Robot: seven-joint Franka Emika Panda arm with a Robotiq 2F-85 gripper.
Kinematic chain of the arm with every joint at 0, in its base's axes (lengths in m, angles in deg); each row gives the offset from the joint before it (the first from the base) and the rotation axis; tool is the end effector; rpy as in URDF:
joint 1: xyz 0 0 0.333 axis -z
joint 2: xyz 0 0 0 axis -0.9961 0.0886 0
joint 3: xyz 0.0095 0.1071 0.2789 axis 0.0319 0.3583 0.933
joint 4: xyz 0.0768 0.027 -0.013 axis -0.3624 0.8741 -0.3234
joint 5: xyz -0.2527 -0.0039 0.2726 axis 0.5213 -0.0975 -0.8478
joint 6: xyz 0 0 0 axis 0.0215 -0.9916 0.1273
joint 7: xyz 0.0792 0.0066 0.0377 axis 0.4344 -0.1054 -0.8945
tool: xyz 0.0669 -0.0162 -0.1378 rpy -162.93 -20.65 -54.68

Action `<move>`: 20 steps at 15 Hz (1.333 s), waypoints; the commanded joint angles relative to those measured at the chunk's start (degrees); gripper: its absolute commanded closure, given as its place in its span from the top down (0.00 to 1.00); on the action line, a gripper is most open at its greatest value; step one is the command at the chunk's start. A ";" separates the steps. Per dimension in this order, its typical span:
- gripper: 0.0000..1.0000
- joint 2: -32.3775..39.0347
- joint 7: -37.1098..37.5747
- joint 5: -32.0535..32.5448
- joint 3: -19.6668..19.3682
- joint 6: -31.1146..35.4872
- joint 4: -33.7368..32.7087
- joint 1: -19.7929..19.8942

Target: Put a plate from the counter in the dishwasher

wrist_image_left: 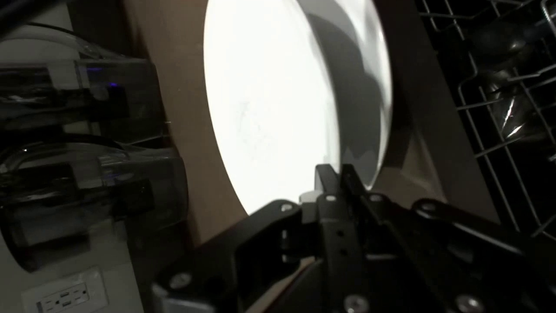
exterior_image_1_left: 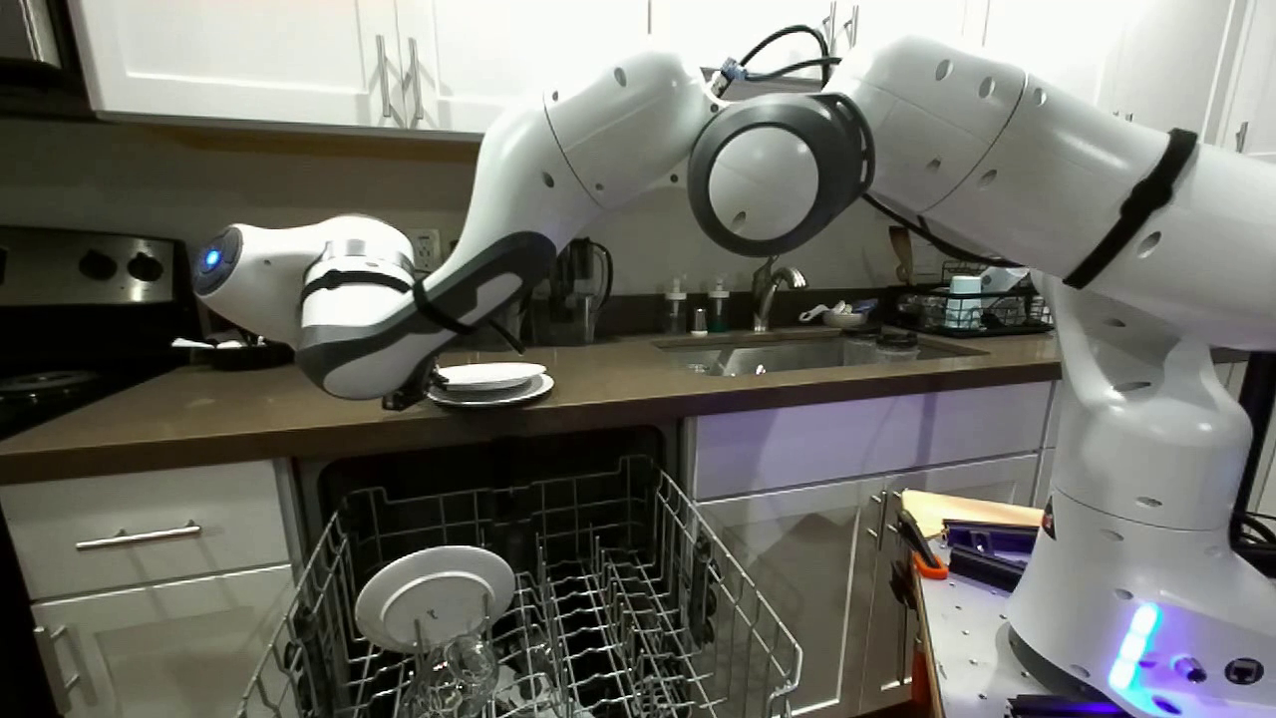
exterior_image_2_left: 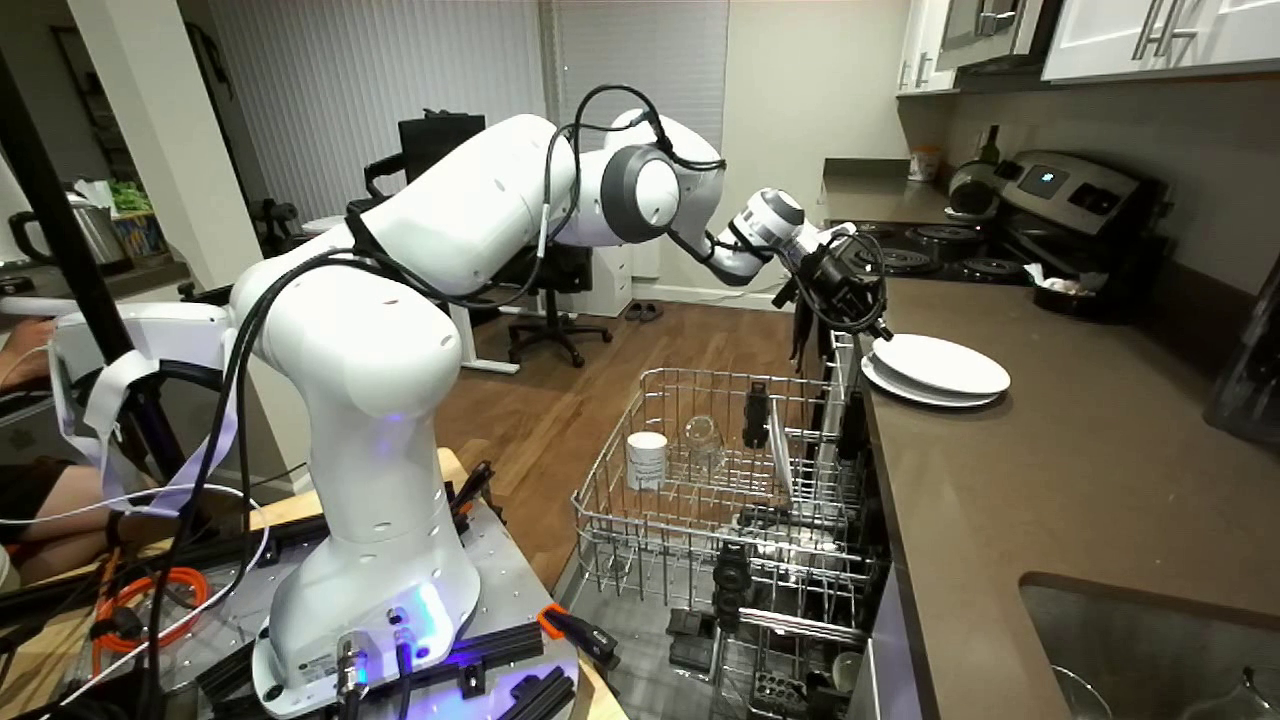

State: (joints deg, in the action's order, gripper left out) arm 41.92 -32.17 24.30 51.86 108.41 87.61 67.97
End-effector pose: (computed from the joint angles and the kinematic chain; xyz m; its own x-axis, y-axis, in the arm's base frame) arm 0.7505 0.0275 0.2169 0.9945 0.1001 0.0318 0.0272 -0.5383 0.8423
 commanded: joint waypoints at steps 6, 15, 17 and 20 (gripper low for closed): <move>0.07 1.63 -1.03 3.77 -0.83 -9.14 -3.29 -2.40; 0.08 1.80 -2.19 2.97 -0.69 -14.58 -5.30 -4.87; 0.33 1.10 -2.40 2.78 -0.16 -12.18 -4.47 -4.37; 0.46 0.28 -2.67 3.23 -0.24 -8.48 -3.08 -3.75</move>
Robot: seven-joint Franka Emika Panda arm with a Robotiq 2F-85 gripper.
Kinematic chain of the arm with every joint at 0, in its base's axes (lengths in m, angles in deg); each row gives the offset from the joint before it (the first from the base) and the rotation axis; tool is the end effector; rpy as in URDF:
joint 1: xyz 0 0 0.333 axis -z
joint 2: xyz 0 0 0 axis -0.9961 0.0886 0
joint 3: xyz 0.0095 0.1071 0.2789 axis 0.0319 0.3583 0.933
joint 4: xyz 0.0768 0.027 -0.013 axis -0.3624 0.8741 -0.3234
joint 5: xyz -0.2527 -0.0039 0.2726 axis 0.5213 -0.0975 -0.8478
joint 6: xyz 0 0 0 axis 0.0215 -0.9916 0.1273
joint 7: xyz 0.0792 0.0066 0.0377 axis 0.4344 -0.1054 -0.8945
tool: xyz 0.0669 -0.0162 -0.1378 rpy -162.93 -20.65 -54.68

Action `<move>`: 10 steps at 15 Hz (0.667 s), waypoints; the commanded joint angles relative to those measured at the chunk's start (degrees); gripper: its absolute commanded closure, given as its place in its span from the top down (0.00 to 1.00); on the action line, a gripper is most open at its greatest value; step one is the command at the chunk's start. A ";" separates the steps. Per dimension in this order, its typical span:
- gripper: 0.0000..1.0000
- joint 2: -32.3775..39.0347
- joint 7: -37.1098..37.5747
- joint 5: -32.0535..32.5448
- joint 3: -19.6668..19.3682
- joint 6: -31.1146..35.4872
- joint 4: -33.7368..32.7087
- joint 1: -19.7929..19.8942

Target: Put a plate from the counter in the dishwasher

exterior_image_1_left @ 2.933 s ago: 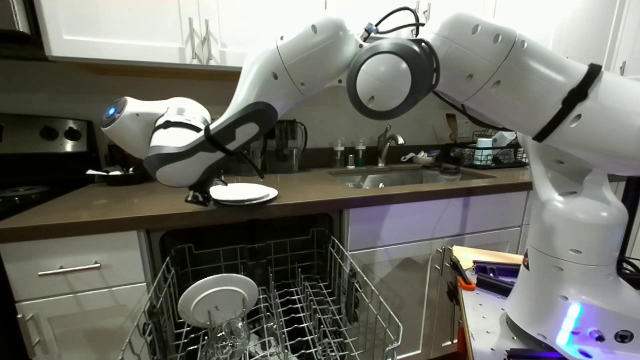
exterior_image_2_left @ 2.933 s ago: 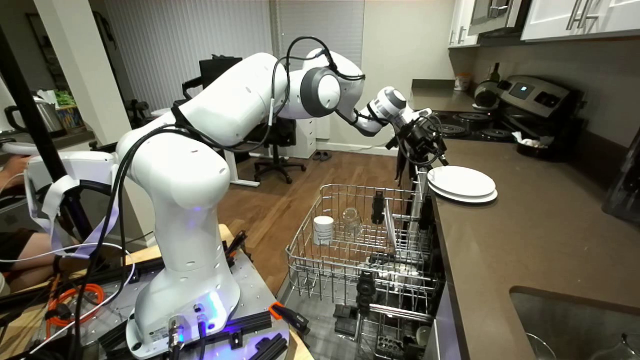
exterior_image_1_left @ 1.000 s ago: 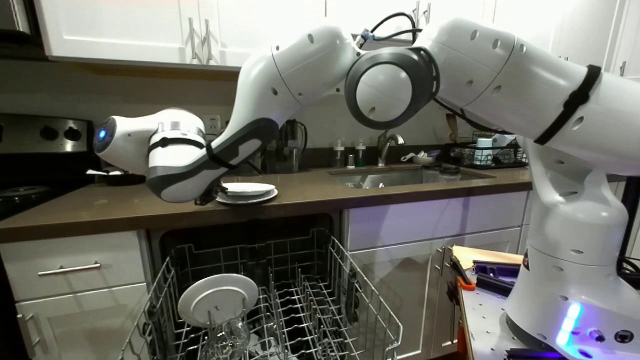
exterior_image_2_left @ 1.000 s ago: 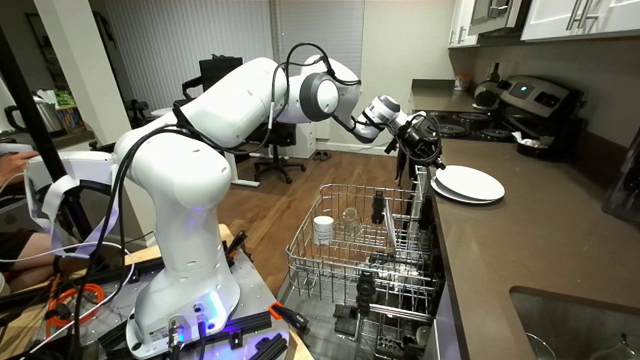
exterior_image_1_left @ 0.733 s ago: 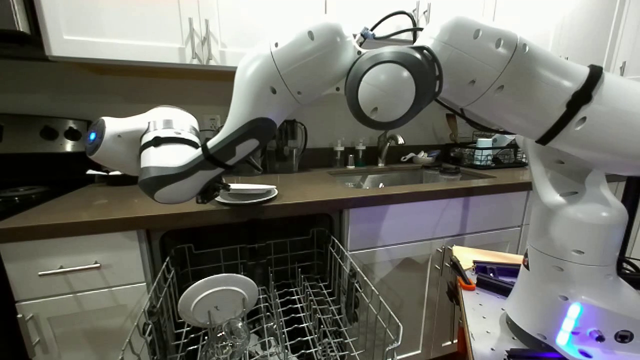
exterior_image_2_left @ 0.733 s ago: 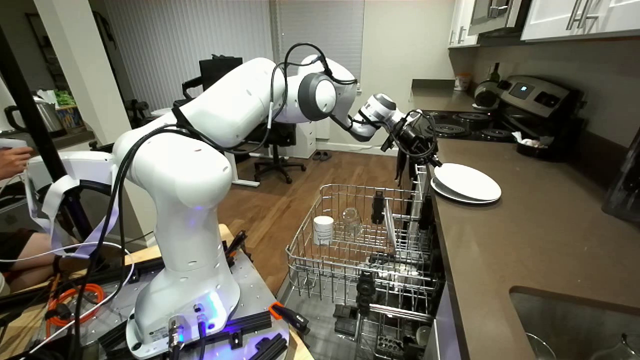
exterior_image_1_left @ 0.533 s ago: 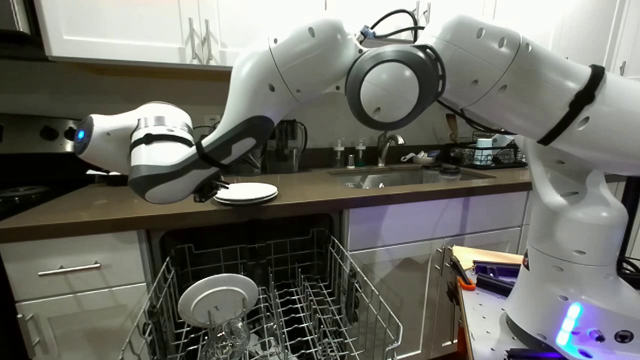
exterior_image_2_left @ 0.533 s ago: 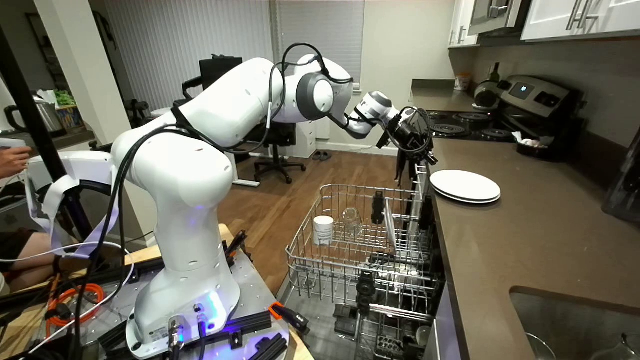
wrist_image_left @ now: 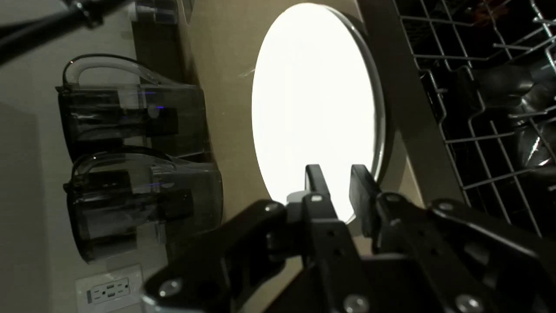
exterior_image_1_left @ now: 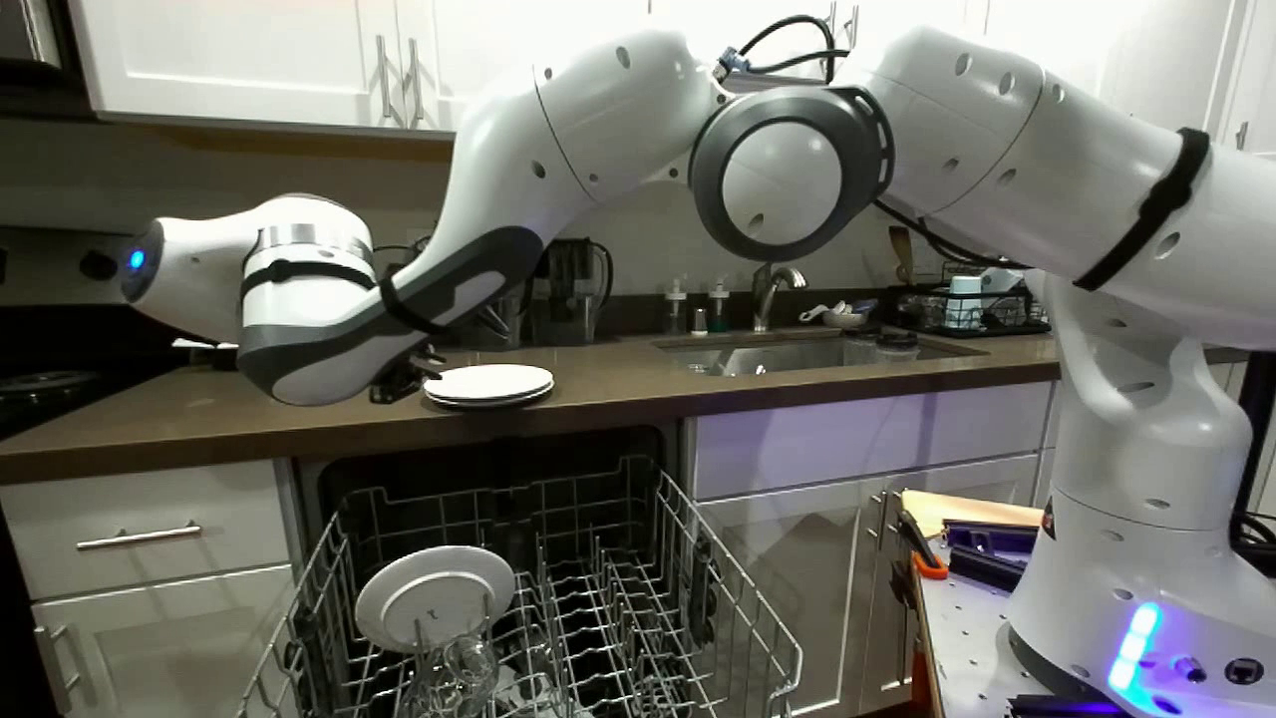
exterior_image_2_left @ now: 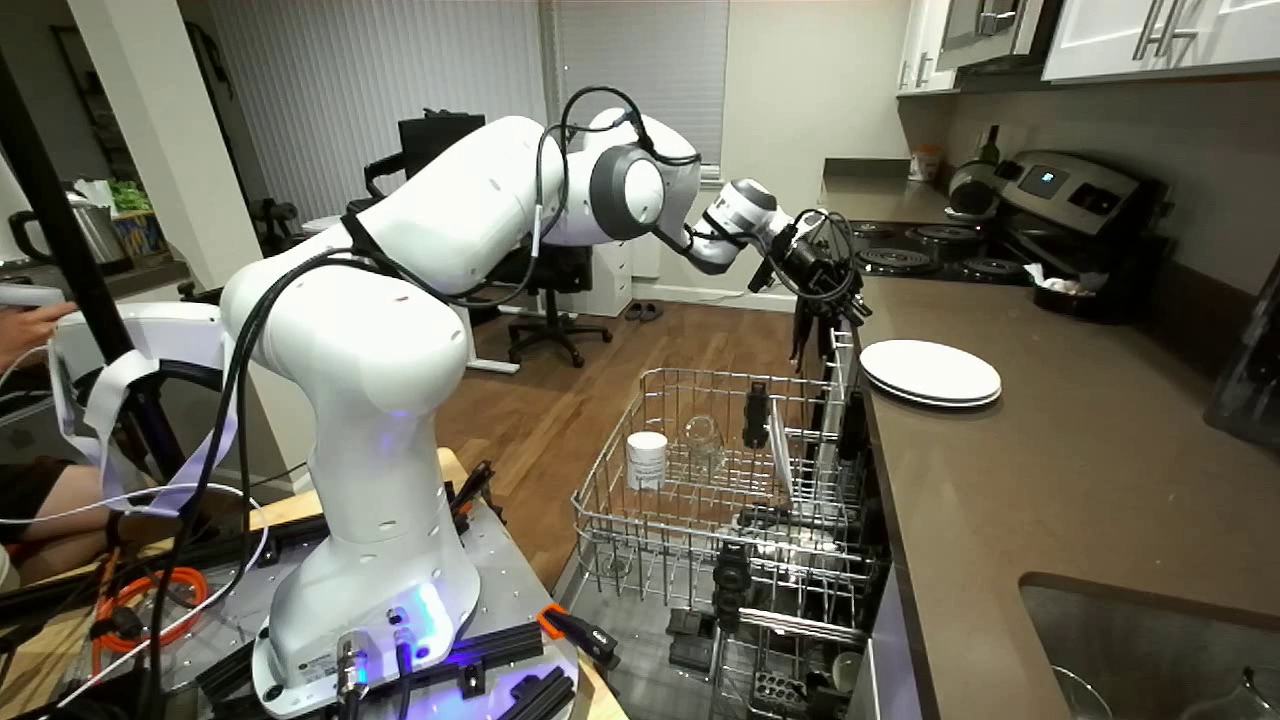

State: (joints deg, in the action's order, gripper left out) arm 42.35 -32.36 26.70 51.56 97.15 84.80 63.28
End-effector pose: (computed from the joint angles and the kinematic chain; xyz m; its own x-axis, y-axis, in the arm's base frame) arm 0.7304 0.0665 0.2392 0.9987 0.0485 -0.0157 0.0355 -0.4409 0.8968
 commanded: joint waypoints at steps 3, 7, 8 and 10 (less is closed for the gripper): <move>0.13 -0.53 -2.99 1.26 -0.78 4.46 0.75 1.57; 0.18 -1.00 -3.27 1.02 -2.14 4.99 1.66 2.61; 0.33 -0.98 -3.20 0.85 -2.32 5.13 1.71 2.92; 0.44 -1.01 -3.01 0.50 -2.27 5.97 2.08 3.84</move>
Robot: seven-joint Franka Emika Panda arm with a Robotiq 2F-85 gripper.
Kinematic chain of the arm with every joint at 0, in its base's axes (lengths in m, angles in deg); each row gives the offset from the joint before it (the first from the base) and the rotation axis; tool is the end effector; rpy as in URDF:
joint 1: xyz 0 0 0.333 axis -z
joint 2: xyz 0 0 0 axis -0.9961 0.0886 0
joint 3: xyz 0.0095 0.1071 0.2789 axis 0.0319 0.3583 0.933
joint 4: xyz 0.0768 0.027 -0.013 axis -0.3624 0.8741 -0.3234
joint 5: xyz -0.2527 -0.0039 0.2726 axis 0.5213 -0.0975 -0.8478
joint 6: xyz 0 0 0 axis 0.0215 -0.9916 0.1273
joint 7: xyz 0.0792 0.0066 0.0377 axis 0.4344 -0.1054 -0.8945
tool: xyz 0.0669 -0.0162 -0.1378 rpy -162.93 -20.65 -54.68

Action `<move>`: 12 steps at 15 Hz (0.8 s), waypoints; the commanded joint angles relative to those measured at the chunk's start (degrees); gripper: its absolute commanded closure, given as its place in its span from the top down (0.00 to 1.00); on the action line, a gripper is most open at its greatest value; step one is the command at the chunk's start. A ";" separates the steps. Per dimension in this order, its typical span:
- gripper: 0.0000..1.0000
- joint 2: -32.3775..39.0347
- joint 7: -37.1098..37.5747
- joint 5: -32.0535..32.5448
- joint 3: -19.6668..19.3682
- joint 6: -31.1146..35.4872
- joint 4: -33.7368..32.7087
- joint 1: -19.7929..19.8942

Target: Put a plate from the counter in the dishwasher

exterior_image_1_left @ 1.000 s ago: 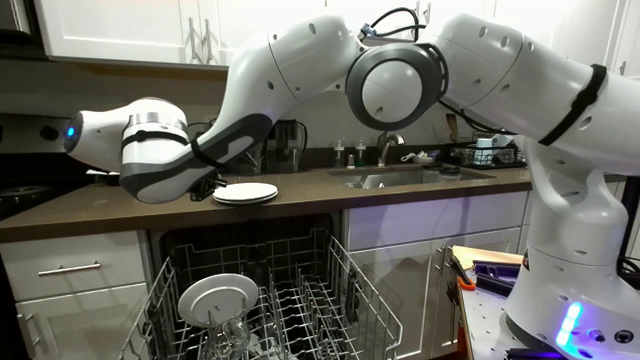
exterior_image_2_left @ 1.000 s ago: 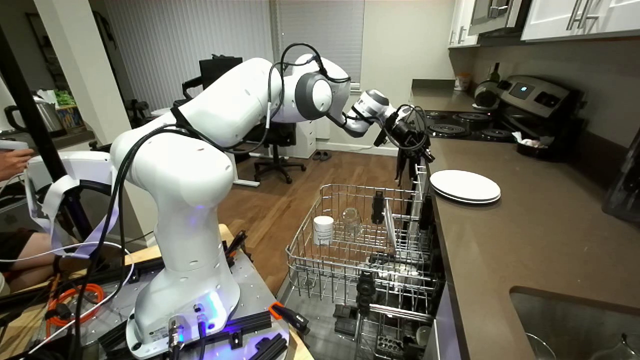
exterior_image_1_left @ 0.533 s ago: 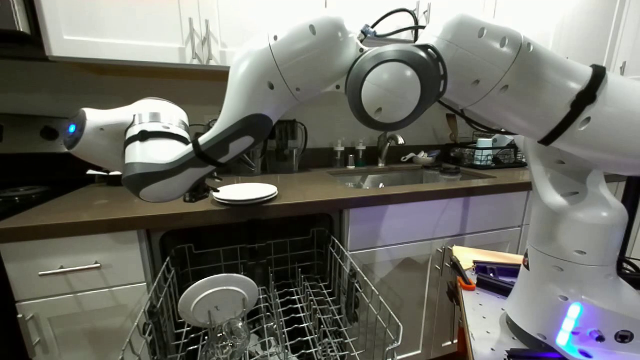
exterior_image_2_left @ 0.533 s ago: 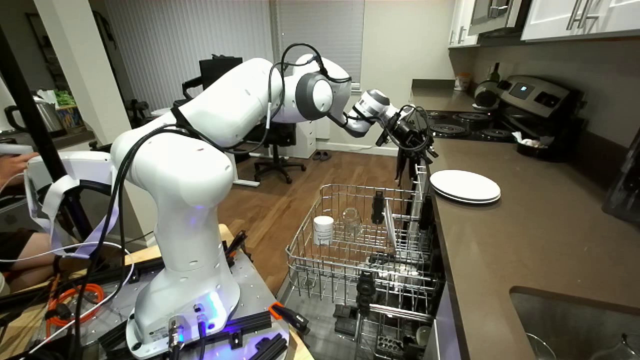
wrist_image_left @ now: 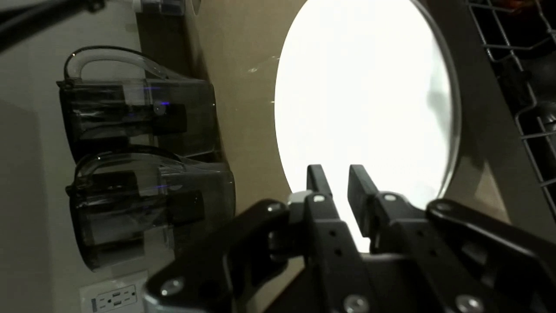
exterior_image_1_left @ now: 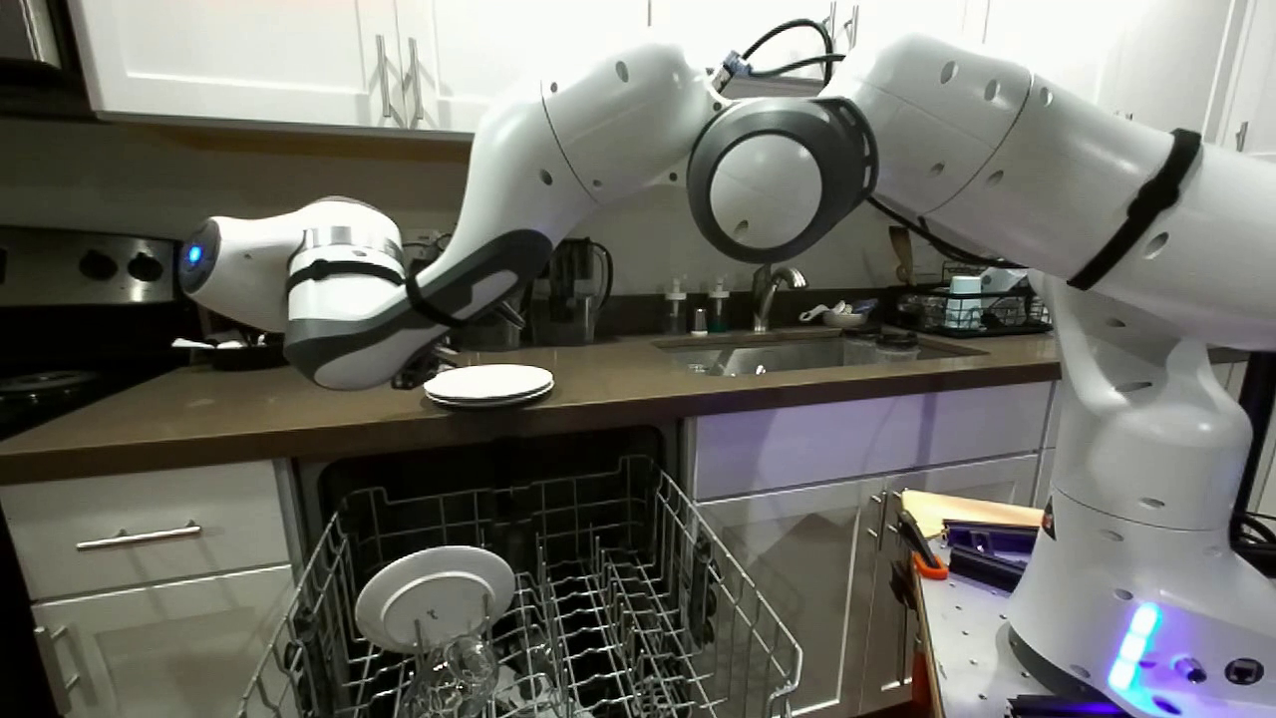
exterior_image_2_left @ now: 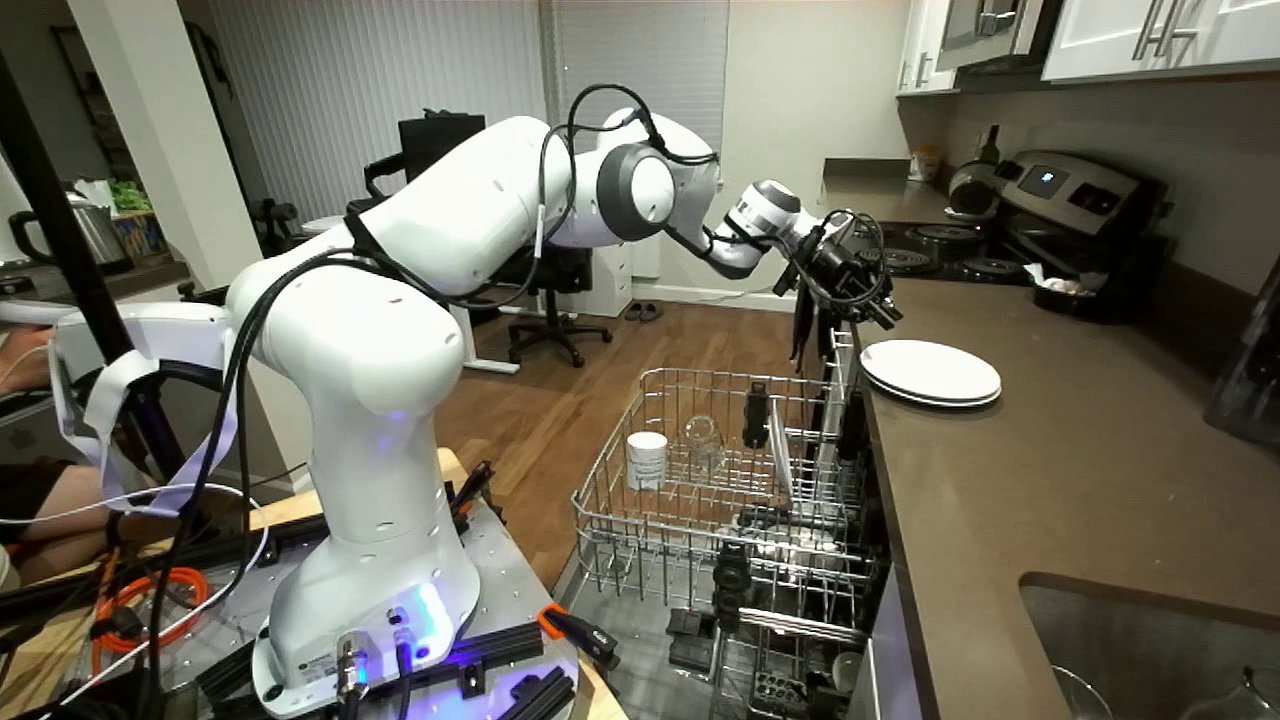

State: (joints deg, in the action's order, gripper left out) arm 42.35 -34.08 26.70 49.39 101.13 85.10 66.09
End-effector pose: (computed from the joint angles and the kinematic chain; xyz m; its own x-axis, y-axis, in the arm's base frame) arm 0.7432 0.0220 0.2433 0.9986 0.0524 -0.0092 0.0311 -0.4345 0.9001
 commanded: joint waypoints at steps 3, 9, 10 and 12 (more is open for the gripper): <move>0.64 -1.51 -0.97 -0.24 0.79 5.81 2.67 2.68; 0.98 -1.82 -0.81 -1.23 1.61 8.22 2.66 3.83; 1.00 -1.87 -0.78 -1.27 1.70 8.27 2.62 3.83; 1.00 -1.93 -0.76 -1.68 2.15 8.04 2.27 3.76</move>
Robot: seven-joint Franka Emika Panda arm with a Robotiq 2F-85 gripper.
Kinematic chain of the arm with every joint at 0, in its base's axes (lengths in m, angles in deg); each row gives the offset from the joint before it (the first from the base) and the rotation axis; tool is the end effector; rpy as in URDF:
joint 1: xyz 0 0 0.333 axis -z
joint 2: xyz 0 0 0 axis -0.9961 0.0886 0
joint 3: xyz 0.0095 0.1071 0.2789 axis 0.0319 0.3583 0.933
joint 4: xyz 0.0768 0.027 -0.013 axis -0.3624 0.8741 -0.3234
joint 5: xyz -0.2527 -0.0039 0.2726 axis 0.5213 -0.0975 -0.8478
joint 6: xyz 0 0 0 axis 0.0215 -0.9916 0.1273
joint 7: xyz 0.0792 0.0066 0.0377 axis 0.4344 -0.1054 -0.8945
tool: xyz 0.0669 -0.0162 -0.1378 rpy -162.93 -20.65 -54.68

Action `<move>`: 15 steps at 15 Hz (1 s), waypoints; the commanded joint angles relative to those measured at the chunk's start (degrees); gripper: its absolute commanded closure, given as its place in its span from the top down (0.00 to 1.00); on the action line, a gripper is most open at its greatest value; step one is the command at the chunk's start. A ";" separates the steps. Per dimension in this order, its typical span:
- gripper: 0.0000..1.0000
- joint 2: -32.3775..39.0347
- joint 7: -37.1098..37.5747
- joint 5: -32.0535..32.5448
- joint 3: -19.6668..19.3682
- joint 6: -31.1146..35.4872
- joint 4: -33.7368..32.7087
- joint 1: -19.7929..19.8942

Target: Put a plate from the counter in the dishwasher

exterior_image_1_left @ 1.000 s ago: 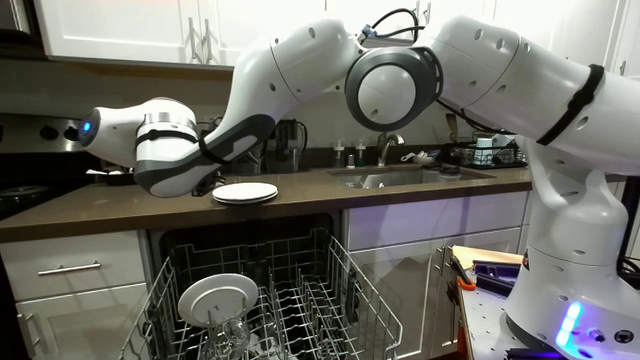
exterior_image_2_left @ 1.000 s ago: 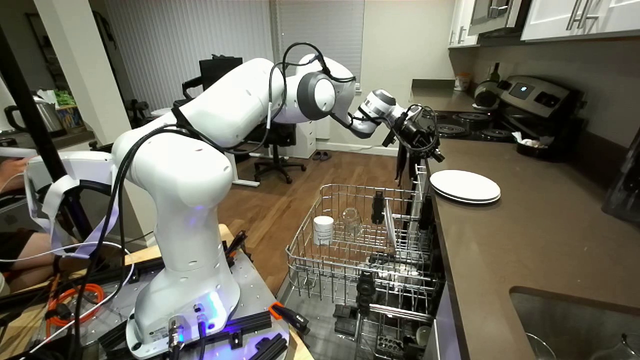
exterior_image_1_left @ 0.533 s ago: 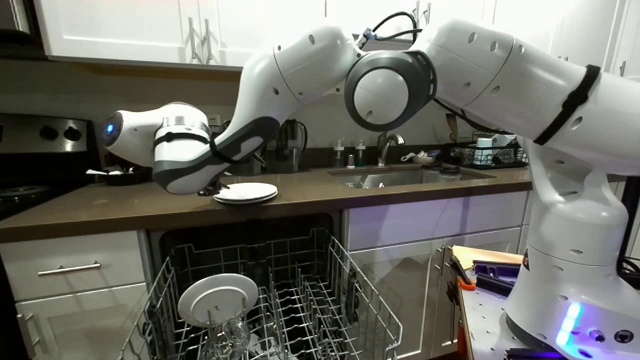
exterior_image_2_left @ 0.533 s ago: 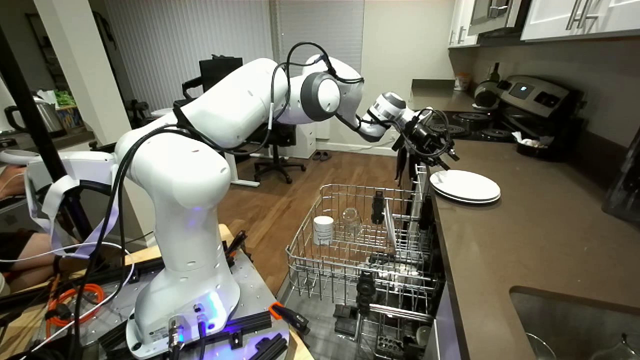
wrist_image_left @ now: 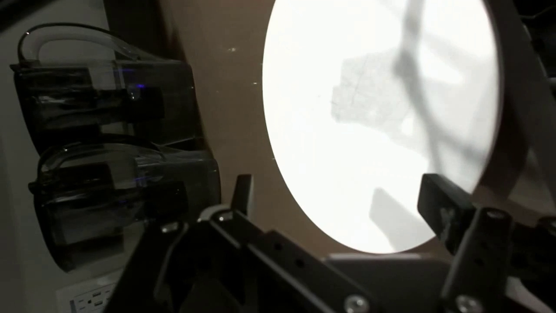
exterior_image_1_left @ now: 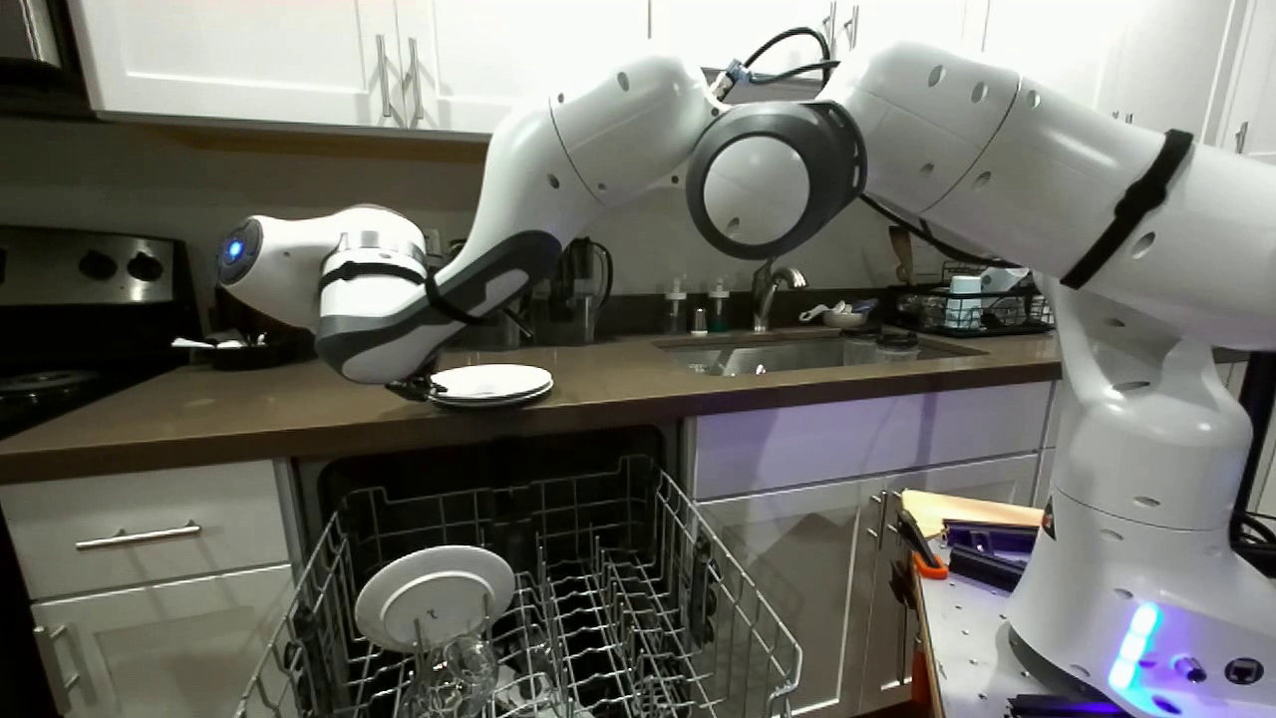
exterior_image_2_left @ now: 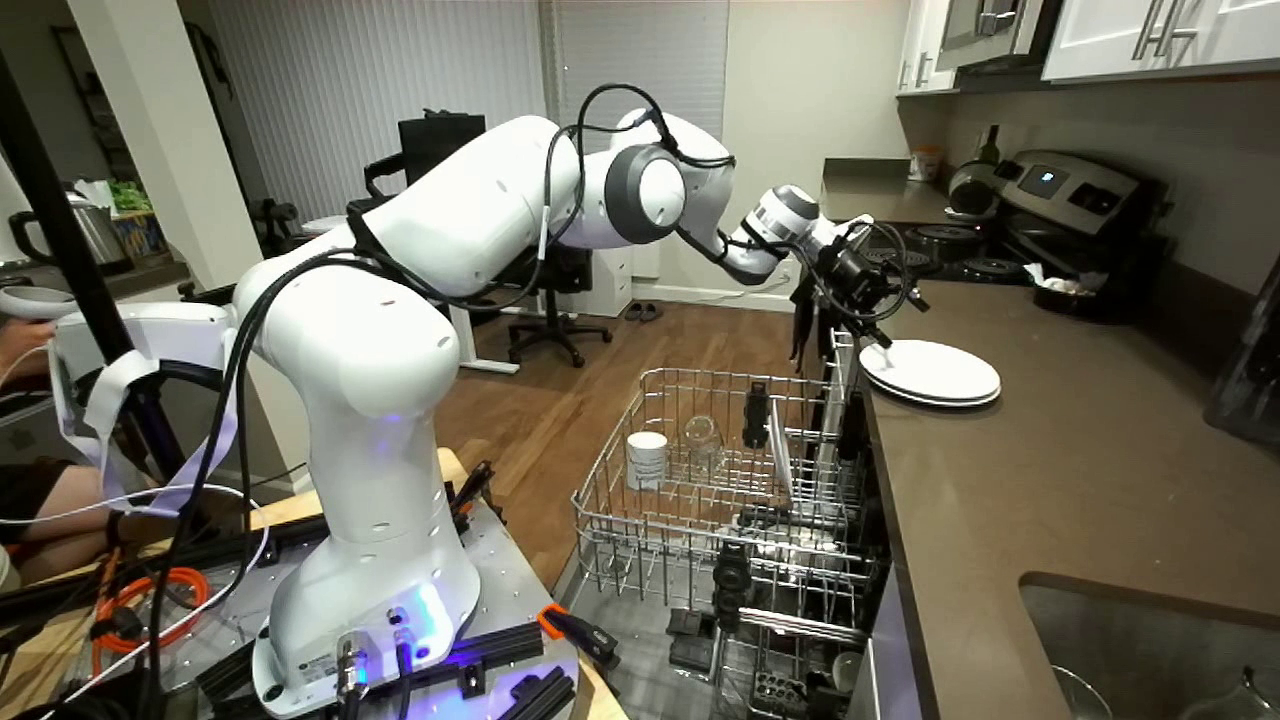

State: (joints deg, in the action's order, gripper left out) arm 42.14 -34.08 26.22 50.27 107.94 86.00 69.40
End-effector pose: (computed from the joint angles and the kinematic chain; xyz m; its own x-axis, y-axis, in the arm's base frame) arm 0.7568 -0.0030 0.2348 0.9952 0.0934 0.0275 0.0219 -0.4896 0.8717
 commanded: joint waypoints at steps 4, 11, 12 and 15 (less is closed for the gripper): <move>1.00 -1.85 -0.81 -1.62 2.26 0.95 1.03 0.52; 1.00 -1.76 -0.40 -0.84 2.18 -0.34 0.69 0.03; 1.00 -1.62 -0.13 -0.26 1.64 -1.25 0.51 -0.50; 1.00 -1.38 -0.11 0.38 1.11 -2.94 0.15 -1.47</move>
State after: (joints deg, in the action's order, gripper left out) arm 41.51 -34.05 26.19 51.82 107.02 85.84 68.96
